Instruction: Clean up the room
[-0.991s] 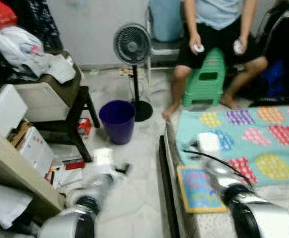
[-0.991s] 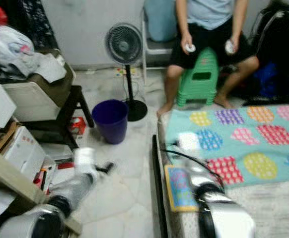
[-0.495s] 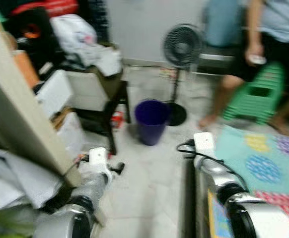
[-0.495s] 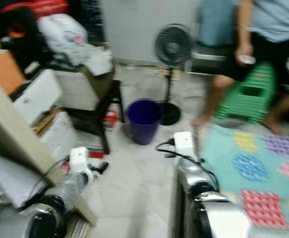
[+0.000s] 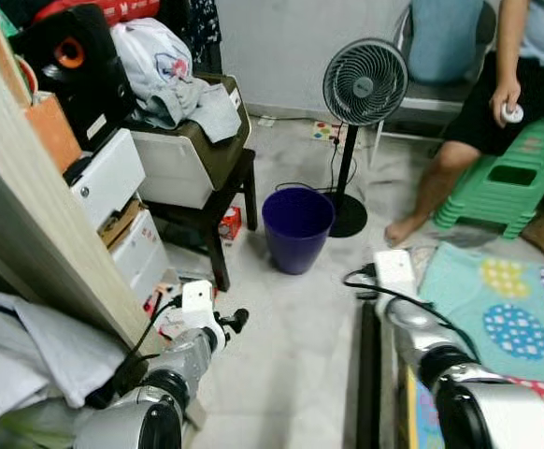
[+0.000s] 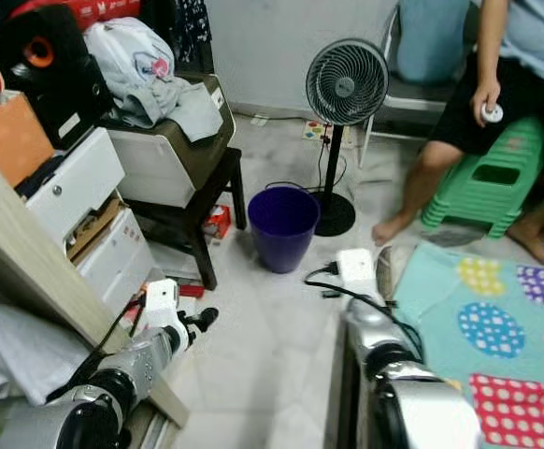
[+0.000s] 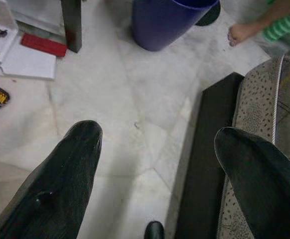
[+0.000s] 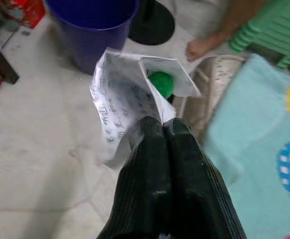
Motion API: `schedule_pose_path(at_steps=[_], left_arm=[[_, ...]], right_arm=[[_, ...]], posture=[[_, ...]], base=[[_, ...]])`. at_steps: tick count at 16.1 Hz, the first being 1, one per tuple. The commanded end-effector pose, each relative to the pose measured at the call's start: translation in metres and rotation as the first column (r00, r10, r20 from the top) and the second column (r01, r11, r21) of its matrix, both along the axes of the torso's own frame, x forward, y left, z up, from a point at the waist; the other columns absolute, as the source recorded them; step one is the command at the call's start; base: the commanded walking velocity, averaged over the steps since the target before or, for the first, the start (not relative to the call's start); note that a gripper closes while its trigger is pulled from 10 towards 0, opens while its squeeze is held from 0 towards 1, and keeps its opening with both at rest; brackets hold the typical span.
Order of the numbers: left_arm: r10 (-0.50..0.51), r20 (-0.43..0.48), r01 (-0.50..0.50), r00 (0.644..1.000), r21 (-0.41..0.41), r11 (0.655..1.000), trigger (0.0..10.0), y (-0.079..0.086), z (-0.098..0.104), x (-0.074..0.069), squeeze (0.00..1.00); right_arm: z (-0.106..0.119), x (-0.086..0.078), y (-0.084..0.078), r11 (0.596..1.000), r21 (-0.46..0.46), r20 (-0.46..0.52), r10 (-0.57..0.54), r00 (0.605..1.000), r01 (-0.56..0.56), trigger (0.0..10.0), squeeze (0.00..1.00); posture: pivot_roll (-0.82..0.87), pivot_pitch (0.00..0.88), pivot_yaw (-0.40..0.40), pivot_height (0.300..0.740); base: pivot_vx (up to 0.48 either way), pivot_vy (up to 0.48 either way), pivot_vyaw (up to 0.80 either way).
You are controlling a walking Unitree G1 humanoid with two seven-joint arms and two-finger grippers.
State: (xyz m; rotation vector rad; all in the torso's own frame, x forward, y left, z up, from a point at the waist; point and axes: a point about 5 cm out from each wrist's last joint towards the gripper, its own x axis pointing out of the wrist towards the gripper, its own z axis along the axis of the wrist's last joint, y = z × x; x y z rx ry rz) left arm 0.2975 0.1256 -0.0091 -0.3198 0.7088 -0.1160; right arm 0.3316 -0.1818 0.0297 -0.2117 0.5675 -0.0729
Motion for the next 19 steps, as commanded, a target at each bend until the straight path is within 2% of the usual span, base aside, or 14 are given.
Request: schedule_pose_path(at_steps=[1,3,6,19], left_arm=[[0.004,0.002,-0.004,1.000,0.010,1.000,10.0,0.0034,0.0013,0.0016,0.00],[0.004,0.001,-0.004,1.000,0.010,1.000,10.0,0.0032,0.0012,0.0014,0.00],[0.005,0.001,-0.005,1.000,0.008,1.000,10.0,0.0033,0.0011,0.0014,0.00],[0.004,0.004,-0.004,1.000,0.008,1.000,10.0,0.0038,0.0022,0.0025,0.00]], right_arm=[[-0.0007,0.0004,0.0072,1.000,0.009,-0.007,0.013,1.000,-0.013,10.0,0.00],[-0.0006,0.0004,0.0071,1.000,0.007,-0.007,0.014,1.000,-0.014,10.0,0.00],[-0.0006,0.0004,0.0073,1.000,0.007,-0.005,0.016,1.000,-0.016,10.0,0.00],[0.0004,0.0014,0.0084,1.000,0.003,-0.004,0.021,1.000,-0.021,10.0,0.00]], posture=[[-0.10,0.000,-0.005,0.740],[-0.10,0.000,-0.005,0.740],[-0.10,0.000,-0.005,0.740],[-0.10,0.000,-0.004,0.740]], base=[[0.000,0.000,-0.80],[0.000,0.000,-0.77],[0.180,0.000,0.00],[0.372,0.000,0.00]])
